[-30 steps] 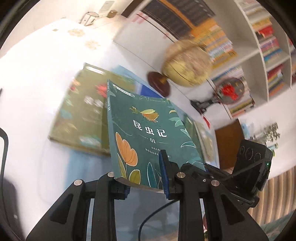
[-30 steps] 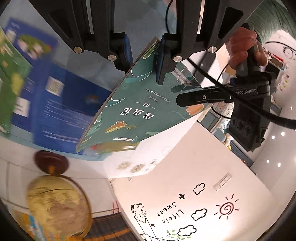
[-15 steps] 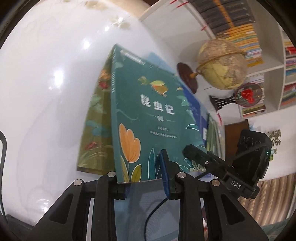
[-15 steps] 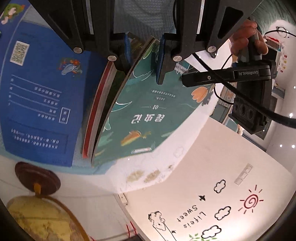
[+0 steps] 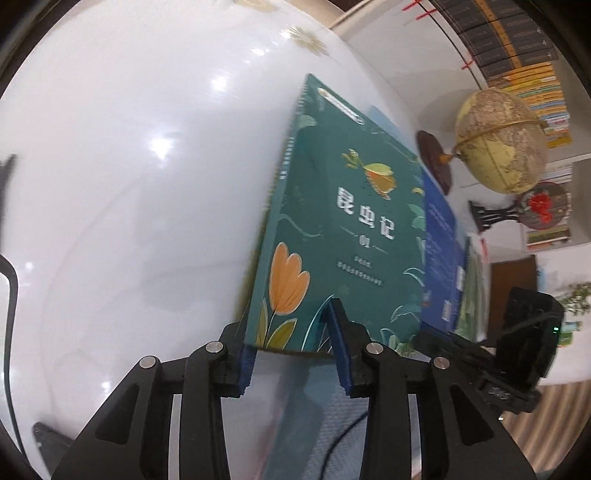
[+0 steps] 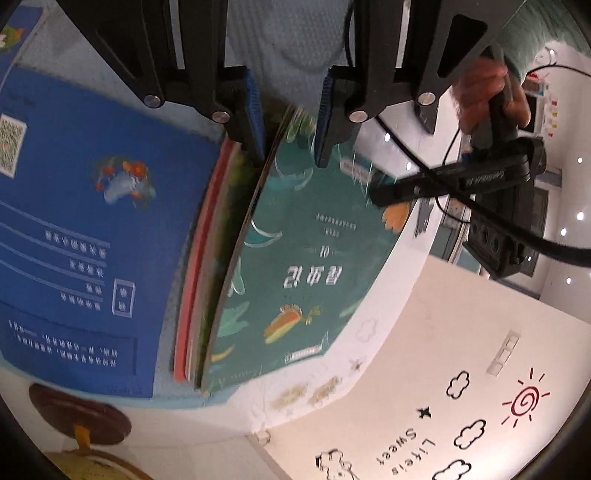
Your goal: Organize books
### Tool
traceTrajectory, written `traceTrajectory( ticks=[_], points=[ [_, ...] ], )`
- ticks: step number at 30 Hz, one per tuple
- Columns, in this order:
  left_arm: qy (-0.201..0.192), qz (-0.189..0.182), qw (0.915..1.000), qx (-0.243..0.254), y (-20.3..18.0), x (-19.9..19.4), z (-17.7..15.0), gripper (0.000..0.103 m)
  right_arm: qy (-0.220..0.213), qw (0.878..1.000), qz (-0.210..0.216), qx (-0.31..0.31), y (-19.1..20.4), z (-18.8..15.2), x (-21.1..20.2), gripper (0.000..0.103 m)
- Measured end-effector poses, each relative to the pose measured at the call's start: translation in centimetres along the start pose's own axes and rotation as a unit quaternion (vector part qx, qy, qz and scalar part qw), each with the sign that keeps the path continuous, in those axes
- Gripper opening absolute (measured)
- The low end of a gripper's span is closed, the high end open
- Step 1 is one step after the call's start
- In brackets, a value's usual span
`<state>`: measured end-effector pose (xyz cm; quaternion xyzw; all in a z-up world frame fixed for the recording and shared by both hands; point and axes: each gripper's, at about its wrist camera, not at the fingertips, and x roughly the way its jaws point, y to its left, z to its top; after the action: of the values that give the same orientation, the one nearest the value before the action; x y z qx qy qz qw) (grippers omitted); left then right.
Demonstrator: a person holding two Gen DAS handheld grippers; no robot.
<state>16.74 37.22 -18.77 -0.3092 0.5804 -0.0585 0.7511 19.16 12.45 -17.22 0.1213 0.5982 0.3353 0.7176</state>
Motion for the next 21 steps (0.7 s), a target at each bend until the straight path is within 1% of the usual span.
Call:
traceTrajectory(
  ticks=[2,3,4,5,6,7,8,11,13,15,16,18,20,21],
  points=[
    [-0.008,0.031,0.9995,-0.001,0.2,-0.4,-0.2,0.033,-0.006,1.000,-0.009,-0.001,-0.7,-0.6,-1.5,0.028],
    [-0.014,0.054,0.9985,0.004,0.2,-0.5,-0.3,0.033,-0.014,1.000,-0.022,0.000,-1.2,-0.8,-2.4,0.030],
    [-0.022,0.077,0.9967,0.013,0.0,-0.8,-0.5,0.033,-0.024,0.999,-0.039,0.006,-2.0,-1.0,-3.3,0.038],
    [-0.025,0.087,0.9956,0.022,-0.3,-0.9,-0.5,0.033,-0.034,0.998,-0.051,0.015,-2.8,-1.1,-4.1,0.049],
    [-0.025,0.093,0.9949,0.031,-0.4,-0.9,-0.5,0.033,-0.047,0.997,-0.062,0.027,-3.8,-1.3,-5.0,0.054],
    [-0.022,0.101,0.9935,0.046,-1.1,-0.8,-0.6,0.034,-0.068,0.994,-0.071,0.045,-5.3,-1.3,-6.3,0.055],
    [-0.019,0.106,0.9927,0.055,-1.5,-0.7,-0.6,0.034,-0.079,0.992,-0.074,0.057,-6.3,-1.2,-7.1,0.055],
    [0.003,0.097,0.9916,0.086,-2.6,0.3,-0.6,0.034,-0.108,0.985,-0.086,0.103,-9.6,-0.7,-9.3,0.055],
    [0.015,0.114,0.9869,0.113,-3.4,0.9,-0.8,0.034,-0.125,0.981,-0.084,0.126,-11.1,-0.2,-10.4,0.055],
    [0.020,0.137,0.9799,0.144,-4.1,1.0,-1.1,0.035,-0.136,0.978,-0.082,0.134,-11.7,0.1,-11.1,0.055],
    [0.025,0.142,0.9780,0.151,-4.1,1.1,-1.3,0.035,-0.141,0.977,-0.085,0.133,-11.7,0.2,-11.3,0.055],
    [0.031,0.150,0.9757,0.157,-4.0,0.9,-1.4,0.035,-0.146,0.976,-0.098,0.126,-11.7,0.4,-11.5,0.055],
    [0.024,0.158,0.9734,0.164,-4.2,0.3,-1.3,0.035,-0.146,0.975,-0.108,0.127,-12.3,0.9,-11.6,0.055],
    [0.015,0.154,0.9728,0.172,-4.8,-0.4,-1.2,0.035,-0.148,0.974,-0.110,0.131,-12.6,1.2,-11.6,0.055]
  ],
)
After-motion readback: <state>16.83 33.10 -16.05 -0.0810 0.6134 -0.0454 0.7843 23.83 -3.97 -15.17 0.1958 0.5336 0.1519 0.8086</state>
